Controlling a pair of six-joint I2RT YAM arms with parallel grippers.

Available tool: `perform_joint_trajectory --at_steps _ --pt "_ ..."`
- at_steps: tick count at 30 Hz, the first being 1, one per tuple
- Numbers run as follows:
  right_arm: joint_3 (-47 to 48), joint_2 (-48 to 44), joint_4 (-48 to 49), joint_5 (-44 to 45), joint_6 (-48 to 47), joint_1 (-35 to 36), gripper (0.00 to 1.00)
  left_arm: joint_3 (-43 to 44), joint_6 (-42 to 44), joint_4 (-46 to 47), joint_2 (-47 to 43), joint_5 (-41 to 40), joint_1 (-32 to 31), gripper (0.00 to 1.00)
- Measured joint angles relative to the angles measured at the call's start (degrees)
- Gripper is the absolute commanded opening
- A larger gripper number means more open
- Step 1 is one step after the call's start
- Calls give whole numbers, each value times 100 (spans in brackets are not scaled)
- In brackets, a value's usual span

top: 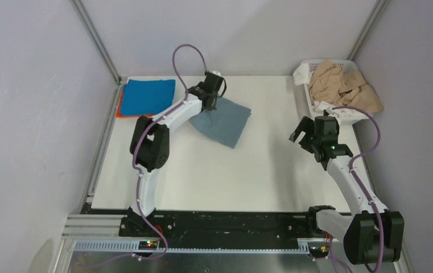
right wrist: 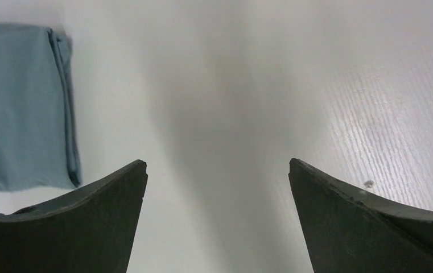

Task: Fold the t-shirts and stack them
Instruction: Put the neatly folded tshirt into the corner of the board with the left arm

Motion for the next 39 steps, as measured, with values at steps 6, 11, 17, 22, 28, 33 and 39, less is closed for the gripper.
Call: perform_joint_trajectory --at_steps 6,11,17,22,28,33,39 --pt "0 -2 44 85 -76 142 99 1224 1217 74 321 -542 334 0" --pt "0 -61 28 293 -131 146 99 1762 1873 66 476 -96 872 0" --pt "0 -114 28 529 -225 151 99 2295 2428 70 651 212 1567 0" --pt "0 -22 31 688 -286 151 99 2367 2719 105 654 184 1799 0" --pt "0 151 28 728 -369 151 99 2367 2942 155 654 186 1812 0" --pt "0 153 28 741 -393 151 99 2350 2964 168 586 387 1851 0" --pt "0 153 28 741 -420 151 99 2308 3016 170 181 824 1921 0"
